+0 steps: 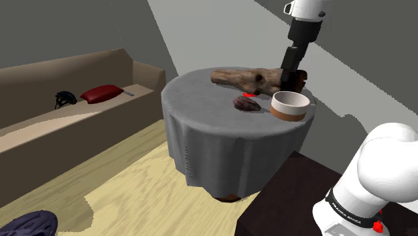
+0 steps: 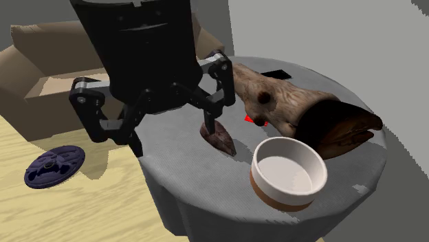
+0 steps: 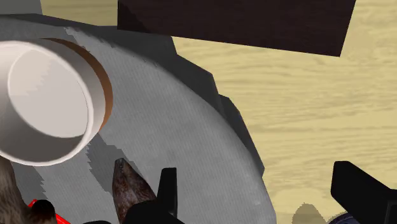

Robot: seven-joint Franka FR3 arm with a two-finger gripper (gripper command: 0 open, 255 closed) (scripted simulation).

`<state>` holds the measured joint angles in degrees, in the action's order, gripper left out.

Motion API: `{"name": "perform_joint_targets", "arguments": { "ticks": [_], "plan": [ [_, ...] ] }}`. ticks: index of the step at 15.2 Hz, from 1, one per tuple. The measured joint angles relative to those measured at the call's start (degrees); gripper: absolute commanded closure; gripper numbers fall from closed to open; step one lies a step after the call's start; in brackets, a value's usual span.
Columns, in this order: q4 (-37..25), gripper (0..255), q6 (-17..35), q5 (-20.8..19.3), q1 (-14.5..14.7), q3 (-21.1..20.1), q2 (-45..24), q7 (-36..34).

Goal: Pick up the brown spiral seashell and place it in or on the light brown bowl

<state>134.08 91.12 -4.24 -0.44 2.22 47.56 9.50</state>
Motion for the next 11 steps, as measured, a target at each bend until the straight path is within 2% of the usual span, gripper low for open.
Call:
{"name": "perform_joint_targets", "arguments": {
  "ticks": [4, 11],
  "plan": [
    [0.8, 0, 3.4, -1.2, -0.1, 1.3, -2.8, 1.8],
    [1.7, 0, 15.3, -4.0, -0.1, 4.7, -14.1, 6.5]
  ]
}}
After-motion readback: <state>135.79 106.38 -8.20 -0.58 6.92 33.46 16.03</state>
